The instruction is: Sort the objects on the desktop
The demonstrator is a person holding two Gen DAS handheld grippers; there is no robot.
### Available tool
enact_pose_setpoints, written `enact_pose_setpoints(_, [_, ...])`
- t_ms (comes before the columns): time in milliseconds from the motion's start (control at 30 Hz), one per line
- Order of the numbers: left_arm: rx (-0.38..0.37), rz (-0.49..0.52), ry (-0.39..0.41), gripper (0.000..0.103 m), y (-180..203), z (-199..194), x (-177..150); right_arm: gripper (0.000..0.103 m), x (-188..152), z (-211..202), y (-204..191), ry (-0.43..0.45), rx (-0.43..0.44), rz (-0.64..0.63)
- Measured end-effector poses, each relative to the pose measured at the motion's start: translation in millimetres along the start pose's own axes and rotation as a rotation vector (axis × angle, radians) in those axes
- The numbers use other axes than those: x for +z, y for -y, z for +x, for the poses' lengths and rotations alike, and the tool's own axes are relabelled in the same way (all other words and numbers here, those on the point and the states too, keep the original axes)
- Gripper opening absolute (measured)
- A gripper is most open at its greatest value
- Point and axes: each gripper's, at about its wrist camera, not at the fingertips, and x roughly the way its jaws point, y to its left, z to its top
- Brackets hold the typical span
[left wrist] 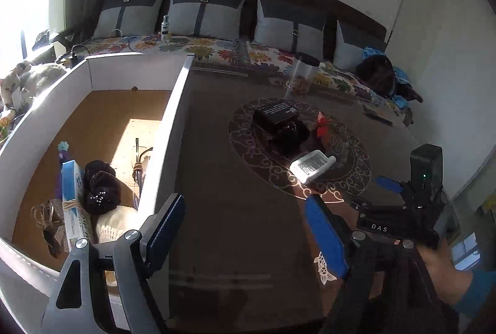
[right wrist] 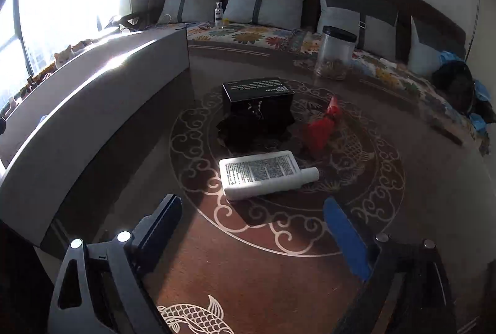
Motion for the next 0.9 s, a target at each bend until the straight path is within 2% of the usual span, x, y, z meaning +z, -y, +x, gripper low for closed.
enact_pose_setpoints(133, [-0.037,0.071,-0.152,0.080,49.0,63.6,-29.2,0.093,-48.4,4.9,69.5,-0.074,-0.109,0.085])
enact_pose_setpoints(200, [-0.021,0.087,-0.221,0.080,58.1,96.3,-46.0,0.093,-66.3,5.4,92.8,-0.093,-0.137,0.125])
enact_pose_setpoints(267, [0.012,0.103,-0.259,0.080,61.6,119.9,-57.4,0.093,-77.9,6.9,110.4,-0.102,-0.142,0.168])
enact_pose_setpoints(333, [0.045,0.144,-0.198,0.081,67.5,124.3,-60.1,0.095,-84.9,5.1,120.8,-0.093,-0.115,0.212])
enact_pose_setpoints(433, [0.092,0.181,-0.208,0.082,67.0,138.3,-51.4,0.097,-82.9,5.9,124.5,-0.086,-0.108,0.233])
enact_pose_setpoints(467, [0.105,0.194,-0.214,0.085,66.0,143.4,-47.3,0.101,-82.0,8.6,121.7,-0.096,-0.108,0.223])
enact_pose_setpoints(600, [0.116,0.177,-0.202,0.103,55.2,162.0,-31.7,0.103,-79.9,12.1,117.0,-0.109,-0.108,0.209])
enact_pose_setpoints(767, [0.122,0.157,-0.155,0.103,50.3,167.2,-28.0,0.103,-81.9,11.2,115.8,-0.107,-0.110,0.209])
enact_pose_setpoints(900, [0.128,0.158,-0.150,0.103,50.7,167.0,-28.3,0.103,-82.1,11.4,115.0,-0.105,-0.111,0.209])
